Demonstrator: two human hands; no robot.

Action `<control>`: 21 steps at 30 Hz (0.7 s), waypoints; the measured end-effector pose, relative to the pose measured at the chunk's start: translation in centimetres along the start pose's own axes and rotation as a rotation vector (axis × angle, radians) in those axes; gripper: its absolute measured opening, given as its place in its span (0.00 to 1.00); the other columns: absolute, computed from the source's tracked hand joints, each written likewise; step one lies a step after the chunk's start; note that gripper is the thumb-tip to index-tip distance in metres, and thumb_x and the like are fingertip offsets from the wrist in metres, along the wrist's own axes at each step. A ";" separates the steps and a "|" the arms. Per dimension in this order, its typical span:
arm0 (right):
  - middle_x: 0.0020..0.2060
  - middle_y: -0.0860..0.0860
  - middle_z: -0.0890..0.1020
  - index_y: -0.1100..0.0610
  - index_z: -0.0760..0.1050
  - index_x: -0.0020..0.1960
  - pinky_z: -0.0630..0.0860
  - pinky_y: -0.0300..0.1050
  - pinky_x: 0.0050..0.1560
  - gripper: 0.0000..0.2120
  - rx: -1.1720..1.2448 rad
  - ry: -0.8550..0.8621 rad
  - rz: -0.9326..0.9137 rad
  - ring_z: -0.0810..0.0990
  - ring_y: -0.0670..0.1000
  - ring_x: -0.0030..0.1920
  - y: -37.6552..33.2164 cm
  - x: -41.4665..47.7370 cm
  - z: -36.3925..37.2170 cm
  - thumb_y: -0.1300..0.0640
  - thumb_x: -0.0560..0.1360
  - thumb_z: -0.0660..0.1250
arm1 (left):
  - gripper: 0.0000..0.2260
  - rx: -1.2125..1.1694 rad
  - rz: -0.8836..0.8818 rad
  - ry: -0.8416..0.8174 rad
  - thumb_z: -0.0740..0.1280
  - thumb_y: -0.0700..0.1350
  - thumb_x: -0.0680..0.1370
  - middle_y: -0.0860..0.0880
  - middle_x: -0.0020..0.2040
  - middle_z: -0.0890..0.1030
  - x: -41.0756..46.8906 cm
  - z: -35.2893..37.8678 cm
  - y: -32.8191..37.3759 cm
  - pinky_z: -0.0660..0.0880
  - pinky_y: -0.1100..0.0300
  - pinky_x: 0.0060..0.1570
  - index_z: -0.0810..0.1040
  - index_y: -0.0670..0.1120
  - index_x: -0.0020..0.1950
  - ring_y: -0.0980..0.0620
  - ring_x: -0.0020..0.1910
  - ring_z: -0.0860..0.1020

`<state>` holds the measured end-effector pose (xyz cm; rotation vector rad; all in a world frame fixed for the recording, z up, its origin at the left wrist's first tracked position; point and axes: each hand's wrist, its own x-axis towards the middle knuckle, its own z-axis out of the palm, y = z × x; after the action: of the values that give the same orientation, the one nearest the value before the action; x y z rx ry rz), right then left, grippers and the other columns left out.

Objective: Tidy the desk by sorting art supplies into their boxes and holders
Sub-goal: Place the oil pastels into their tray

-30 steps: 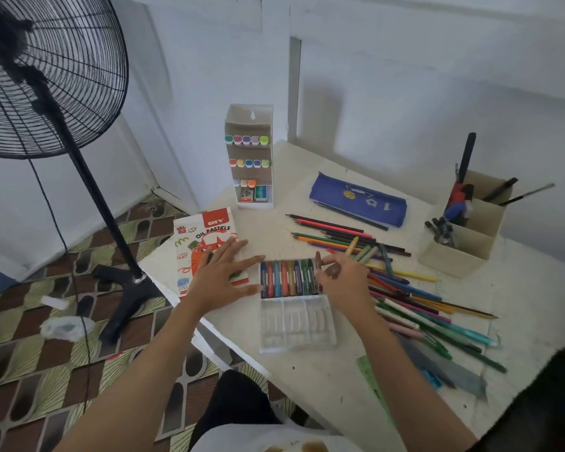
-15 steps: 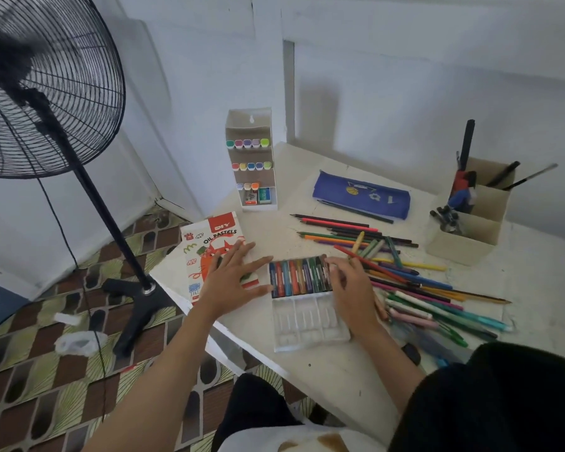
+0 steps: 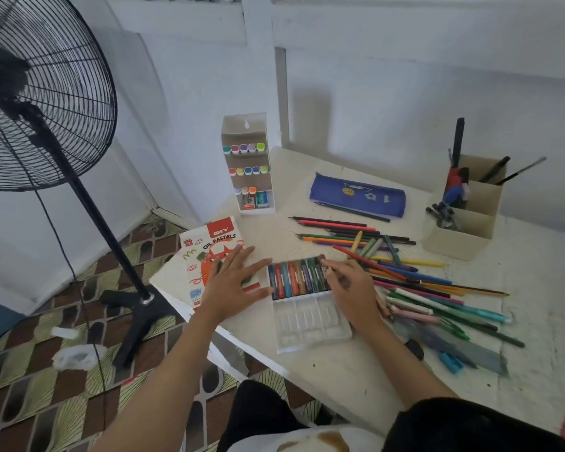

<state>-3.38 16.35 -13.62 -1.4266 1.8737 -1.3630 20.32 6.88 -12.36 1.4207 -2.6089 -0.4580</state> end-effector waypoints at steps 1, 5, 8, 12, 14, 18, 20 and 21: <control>0.45 0.50 0.79 0.55 0.78 0.59 0.76 0.35 0.41 0.13 -0.002 0.004 0.000 0.77 0.47 0.41 0.0 0.0 0.0 0.63 0.76 0.64 | 0.40 -0.001 0.000 0.000 0.38 0.81 0.62 0.56 0.78 0.52 0.0 0.0 0.0 0.38 0.45 0.73 0.56 0.68 0.70 0.54 0.76 0.42; 0.43 0.51 0.80 0.56 0.75 0.61 0.77 0.38 0.44 0.15 0.011 0.018 0.111 0.79 0.50 0.43 -0.2 0.2 0.2 0.64 0.75 0.65 | 0.40 0.000 -0.002 0.005 0.38 0.81 0.62 0.57 0.78 0.51 0.0 0.0 0.0 0.38 0.45 0.73 0.56 0.69 0.70 0.55 0.76 0.42; 0.41 0.52 0.80 0.57 0.78 0.55 0.78 0.44 0.43 0.09 -0.048 0.045 0.134 0.79 0.50 0.41 -0.1 0.4 0.3 0.62 0.75 0.67 | 0.38 -0.005 0.000 0.006 0.40 0.80 0.63 0.56 0.78 0.52 0.0 0.0 0.0 0.38 0.45 0.73 0.56 0.68 0.70 0.55 0.76 0.42; 0.42 0.51 0.80 0.58 0.79 0.53 0.77 0.42 0.42 0.09 -0.096 0.090 0.207 0.78 0.50 0.41 -0.4 0.7 0.7 0.57 0.75 0.67 | 0.38 0.001 0.001 0.000 0.38 0.81 0.62 0.56 0.78 0.52 0.0 0.0 0.0 0.38 0.45 0.73 0.54 0.69 0.70 0.55 0.76 0.42; 0.42 0.49 0.80 0.56 0.79 0.53 0.74 0.40 0.38 0.09 -0.133 0.096 0.252 0.77 0.48 0.40 -0.8 1.0 0.8 0.54 0.76 0.67 | 0.40 -0.010 0.005 0.003 0.38 0.81 0.62 0.56 0.78 0.52 0.0 -0.1 0.1 0.37 0.45 0.73 0.56 0.68 0.70 0.54 0.77 0.43; 0.44 0.48 0.82 0.53 0.79 0.53 0.73 0.40 0.37 0.11 -0.196 0.054 0.341 0.77 0.47 0.41 -1.4 1.7 0.7 0.49 0.76 0.66 | 0.40 -0.003 0.001 -0.005 0.38 0.81 0.62 0.56 0.78 0.52 -0.1 -0.2 0.2 0.37 0.45 0.73 0.56 0.68 0.71 0.54 0.76 0.42; 0.42 0.47 0.81 0.52 0.78 0.53 0.70 0.41 0.37 0.10 -0.220 0.019 0.375 0.76 0.47 0.41 -1.6 2.1 0.6 0.49 0.76 0.66 | 0.40 0.003 -0.003 -0.010 0.37 0.81 0.62 0.56 0.78 0.51 0.0 -0.1 0.1 0.37 0.46 0.73 0.56 0.68 0.71 0.55 0.76 0.42; 0.41 0.46 0.80 0.52 0.78 0.52 0.69 0.41 0.37 0.09 -0.232 0.002 0.389 0.76 0.48 0.40 -1.8 2.3 0.5 0.49 0.76 0.66 | 0.41 0.003 -0.005 -0.010 0.37 0.80 0.62 0.57 0.78 0.51 0.0 -0.1 0.1 0.37 0.46 0.73 0.56 0.67 0.71 0.55 0.76 0.42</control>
<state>-2.99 14.09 -11.77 -1.0777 2.2230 -0.9875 20.26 6.92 -12.21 1.4300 -2.6156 -0.4630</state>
